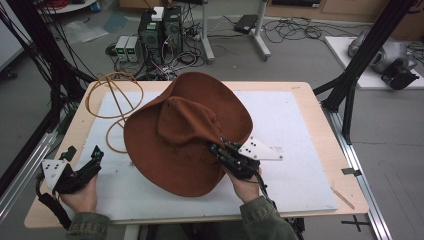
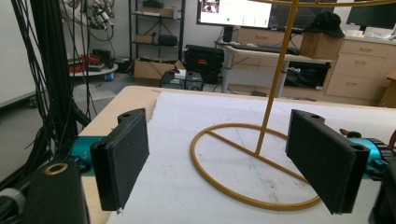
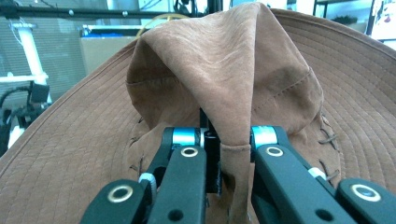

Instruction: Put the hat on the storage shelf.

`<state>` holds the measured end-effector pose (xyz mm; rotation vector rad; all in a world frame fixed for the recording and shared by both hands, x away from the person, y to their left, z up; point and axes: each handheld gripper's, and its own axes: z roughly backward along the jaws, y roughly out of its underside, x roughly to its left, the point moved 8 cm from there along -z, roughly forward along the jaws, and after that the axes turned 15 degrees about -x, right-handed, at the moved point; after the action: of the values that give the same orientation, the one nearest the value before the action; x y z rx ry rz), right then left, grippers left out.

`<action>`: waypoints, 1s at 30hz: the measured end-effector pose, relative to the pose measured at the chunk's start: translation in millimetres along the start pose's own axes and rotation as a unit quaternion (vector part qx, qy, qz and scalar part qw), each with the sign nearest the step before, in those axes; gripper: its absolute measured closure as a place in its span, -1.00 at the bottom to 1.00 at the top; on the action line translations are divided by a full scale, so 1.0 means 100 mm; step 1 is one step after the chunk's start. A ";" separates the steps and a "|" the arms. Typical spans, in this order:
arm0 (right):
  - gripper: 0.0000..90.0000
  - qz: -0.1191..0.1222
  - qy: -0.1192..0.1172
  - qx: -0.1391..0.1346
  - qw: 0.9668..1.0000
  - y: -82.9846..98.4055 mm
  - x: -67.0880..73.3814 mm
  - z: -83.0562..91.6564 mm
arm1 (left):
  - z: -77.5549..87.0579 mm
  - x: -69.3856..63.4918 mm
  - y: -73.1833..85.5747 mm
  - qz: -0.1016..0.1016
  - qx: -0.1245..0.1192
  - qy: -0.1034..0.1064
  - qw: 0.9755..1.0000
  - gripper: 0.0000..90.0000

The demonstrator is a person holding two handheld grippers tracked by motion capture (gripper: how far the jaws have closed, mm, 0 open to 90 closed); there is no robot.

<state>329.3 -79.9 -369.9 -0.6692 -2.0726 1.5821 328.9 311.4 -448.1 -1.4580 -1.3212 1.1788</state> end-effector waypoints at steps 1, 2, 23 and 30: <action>0.95 0.001 -0.003 -0.005 1.000 -0.03 0.00 -0.02 | 0.00 0.00 0.00 -0.001 0.002 0.000 1.000 -0.52; 0.95 0.001 -0.002 -0.008 1.000 -0.07 0.01 -0.03 | 0.00 0.00 0.01 -0.001 0.004 0.001 1.000 -0.52; 0.95 -0.001 -0.012 -0.052 0.999 -0.47 0.11 -0.64 | 0.00 0.01 0.00 0.010 0.001 0.001 1.000 -0.52; 0.95 -0.007 -0.014 -0.066 0.998 -0.48 0.11 -0.84 | 0.00 0.04 0.01 0.018 -0.002 -0.003 1.000 -0.52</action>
<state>366.8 -21.1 -302.3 -0.6792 -2.2127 1.4650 328.7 315.1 -449.2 -1.4870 -1.3065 1.2050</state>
